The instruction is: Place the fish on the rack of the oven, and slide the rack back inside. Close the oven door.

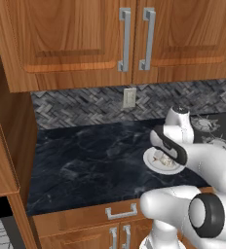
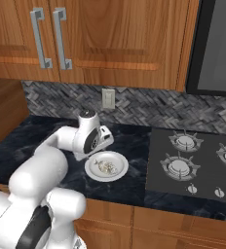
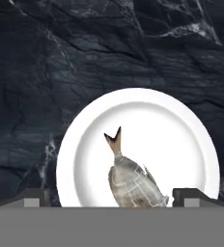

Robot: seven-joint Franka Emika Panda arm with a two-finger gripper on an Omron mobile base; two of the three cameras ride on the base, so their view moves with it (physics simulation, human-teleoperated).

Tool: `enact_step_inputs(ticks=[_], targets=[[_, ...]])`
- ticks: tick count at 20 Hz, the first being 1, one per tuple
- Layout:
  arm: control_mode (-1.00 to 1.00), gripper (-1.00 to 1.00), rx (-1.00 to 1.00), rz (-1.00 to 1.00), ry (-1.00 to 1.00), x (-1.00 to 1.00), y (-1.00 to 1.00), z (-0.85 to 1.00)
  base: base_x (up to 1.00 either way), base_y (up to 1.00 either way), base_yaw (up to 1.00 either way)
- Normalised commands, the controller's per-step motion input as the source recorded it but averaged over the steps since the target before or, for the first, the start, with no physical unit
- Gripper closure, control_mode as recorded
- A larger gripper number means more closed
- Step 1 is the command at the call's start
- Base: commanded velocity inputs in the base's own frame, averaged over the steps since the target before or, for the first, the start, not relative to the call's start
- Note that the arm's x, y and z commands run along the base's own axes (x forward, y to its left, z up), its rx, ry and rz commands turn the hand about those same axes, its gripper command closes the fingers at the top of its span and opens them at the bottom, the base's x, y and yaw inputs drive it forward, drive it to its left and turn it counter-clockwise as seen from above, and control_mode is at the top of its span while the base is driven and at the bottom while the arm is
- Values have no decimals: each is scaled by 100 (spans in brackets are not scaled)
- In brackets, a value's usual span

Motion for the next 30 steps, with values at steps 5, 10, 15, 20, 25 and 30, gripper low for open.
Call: enact_step_inputs(ticks=[5,10,15,20,25,30], targets=[[-100,-100,0,13,0,35,0,-31,0,0,0],[-100,-100,0,8,0,11,0,-37,0,0,0],[-100,-100,-1,4,0,8,0,-41,0,0,0],[-100,-100,-1,3,0,15,0,-34,0,0,0],[-100,-100,0,6,0,12,0,-32,0,0,0],[-100,100,0,5,0,15,0,-27,0,0,0]])
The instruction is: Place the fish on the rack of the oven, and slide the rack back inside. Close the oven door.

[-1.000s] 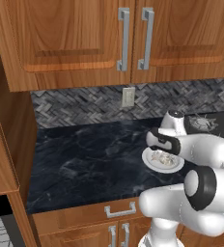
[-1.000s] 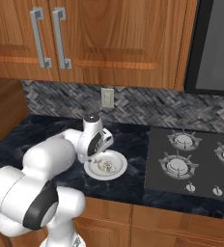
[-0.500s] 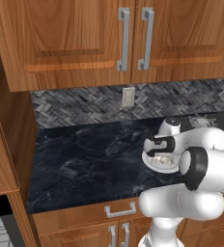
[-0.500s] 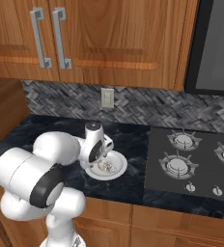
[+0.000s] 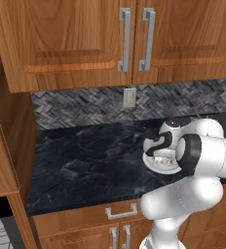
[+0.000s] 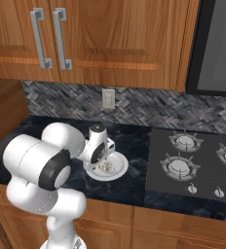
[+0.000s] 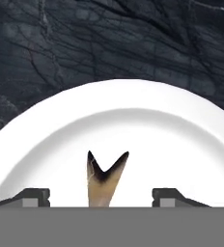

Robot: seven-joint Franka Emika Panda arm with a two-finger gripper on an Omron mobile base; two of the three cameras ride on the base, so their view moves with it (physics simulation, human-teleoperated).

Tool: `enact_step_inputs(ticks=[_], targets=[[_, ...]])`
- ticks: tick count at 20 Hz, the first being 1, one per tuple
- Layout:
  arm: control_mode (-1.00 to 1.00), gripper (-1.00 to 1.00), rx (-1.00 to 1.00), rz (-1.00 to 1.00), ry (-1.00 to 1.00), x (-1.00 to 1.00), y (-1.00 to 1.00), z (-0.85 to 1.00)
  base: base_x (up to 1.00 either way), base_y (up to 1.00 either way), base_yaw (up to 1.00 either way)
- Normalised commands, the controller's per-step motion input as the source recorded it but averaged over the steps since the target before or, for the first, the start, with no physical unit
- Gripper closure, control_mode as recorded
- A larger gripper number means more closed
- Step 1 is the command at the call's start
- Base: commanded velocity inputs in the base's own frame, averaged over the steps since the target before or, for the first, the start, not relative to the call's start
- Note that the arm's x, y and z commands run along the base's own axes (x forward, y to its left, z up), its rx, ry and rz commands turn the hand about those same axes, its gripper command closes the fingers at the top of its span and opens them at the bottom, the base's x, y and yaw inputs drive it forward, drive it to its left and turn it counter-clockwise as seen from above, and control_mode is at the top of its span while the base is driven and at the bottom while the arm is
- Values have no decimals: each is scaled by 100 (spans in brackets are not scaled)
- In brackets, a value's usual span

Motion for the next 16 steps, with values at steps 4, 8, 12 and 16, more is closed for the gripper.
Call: enact_step_inputs(ticks=[4,8,12,16], targets=[[-100,100,0,0,0,13,0,-3,0,0,0],[-100,100,0,0,0,1,0,2,0,0,0],[-100,100,-2,6,0,-25,0,42,0,0,0],[-100,100,-7,12,-7,-62,0,75,0,0,0]])
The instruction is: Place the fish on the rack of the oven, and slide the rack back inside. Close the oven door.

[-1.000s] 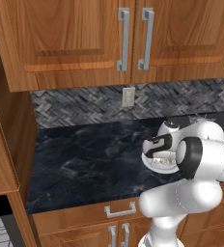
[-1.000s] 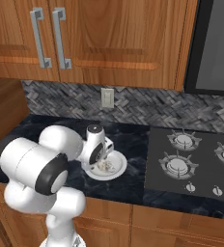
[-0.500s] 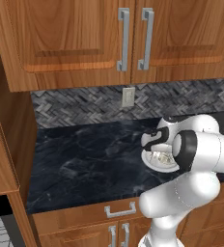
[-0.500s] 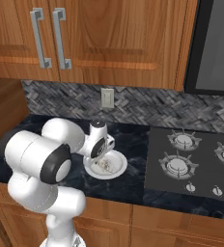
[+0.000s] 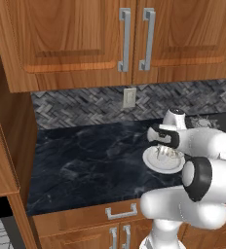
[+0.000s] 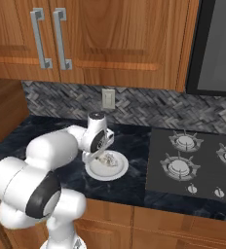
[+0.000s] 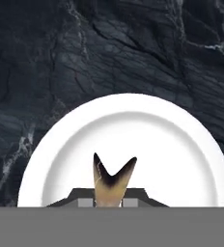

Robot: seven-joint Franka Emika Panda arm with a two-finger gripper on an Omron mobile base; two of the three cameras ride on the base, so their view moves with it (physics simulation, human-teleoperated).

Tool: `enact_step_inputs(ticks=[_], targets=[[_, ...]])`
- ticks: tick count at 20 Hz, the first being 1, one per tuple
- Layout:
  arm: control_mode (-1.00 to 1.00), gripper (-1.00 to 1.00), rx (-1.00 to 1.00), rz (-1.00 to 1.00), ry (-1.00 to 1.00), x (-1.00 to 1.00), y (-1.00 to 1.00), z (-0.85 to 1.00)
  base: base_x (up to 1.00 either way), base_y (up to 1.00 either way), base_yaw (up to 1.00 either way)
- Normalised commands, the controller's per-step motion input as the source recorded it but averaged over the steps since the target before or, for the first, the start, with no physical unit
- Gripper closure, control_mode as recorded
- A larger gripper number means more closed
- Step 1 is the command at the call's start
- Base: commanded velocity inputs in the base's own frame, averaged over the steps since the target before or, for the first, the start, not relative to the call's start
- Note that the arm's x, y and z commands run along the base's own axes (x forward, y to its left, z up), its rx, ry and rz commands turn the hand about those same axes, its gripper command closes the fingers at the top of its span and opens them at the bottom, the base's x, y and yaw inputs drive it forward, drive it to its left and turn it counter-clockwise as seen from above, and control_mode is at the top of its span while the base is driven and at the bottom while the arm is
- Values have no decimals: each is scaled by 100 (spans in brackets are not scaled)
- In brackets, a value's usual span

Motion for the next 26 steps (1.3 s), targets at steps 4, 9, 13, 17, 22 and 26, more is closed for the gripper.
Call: enact_step_inputs(ticks=[4,9,13,17,22,26], targets=[[-100,100,-10,14,-27,-71,0,90,0,0,0],[-100,100,-12,12,-33,-80,9,94,0,0,0],[-100,100,-10,10,-33,-75,2,78,0,0,0],[-100,100,-4,9,-32,-66,0,22,0,0,0],[100,100,0,0,0,0,0,0,-6,0,0],[100,100,0,0,0,0,0,0,-85,19,16]])
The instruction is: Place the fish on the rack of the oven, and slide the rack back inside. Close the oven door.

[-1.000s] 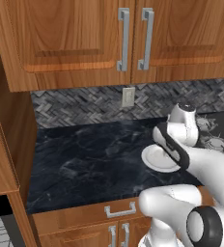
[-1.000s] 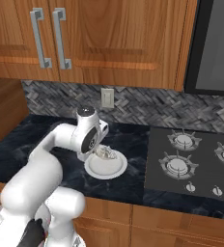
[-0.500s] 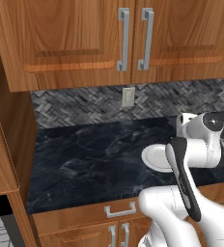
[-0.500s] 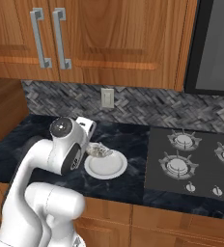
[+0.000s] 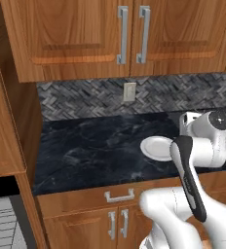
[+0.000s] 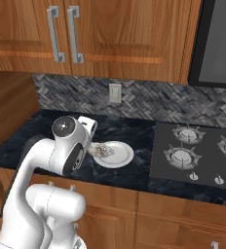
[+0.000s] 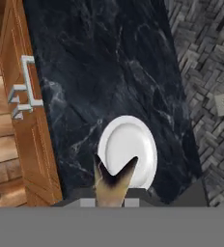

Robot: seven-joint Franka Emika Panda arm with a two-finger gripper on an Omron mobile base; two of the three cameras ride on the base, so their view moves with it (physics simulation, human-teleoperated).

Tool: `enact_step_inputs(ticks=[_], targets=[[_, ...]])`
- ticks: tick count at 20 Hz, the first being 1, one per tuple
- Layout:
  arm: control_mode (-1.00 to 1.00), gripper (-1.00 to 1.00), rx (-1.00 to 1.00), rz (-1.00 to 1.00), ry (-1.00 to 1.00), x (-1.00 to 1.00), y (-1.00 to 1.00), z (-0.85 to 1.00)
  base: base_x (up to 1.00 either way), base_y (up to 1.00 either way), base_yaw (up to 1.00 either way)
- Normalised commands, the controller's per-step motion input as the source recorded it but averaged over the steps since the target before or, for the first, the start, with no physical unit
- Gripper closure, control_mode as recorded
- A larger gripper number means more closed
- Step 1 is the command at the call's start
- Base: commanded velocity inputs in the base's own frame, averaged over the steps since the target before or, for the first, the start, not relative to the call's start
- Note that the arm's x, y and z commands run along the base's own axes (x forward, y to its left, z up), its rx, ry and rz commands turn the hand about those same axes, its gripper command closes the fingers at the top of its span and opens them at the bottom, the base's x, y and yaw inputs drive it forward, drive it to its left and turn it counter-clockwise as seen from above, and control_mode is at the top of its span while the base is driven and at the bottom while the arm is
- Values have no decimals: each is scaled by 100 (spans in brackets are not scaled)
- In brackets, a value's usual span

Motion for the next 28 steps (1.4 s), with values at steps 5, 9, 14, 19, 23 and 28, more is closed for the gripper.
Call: enact_step_inputs(ticks=[5,9,14,19,23,28], targets=[[100,100,0,0,0,0,0,0,-88,51,26],[100,100,0,0,0,0,0,0,-44,60,34],[100,100,0,0,0,0,0,0,-2,71,45],[100,100,0,0,0,0,0,0,8,66,58],[100,100,0,0,0,0,0,0,1,39,62],[100,100,0,0,0,0,0,0,-3,6,62]])
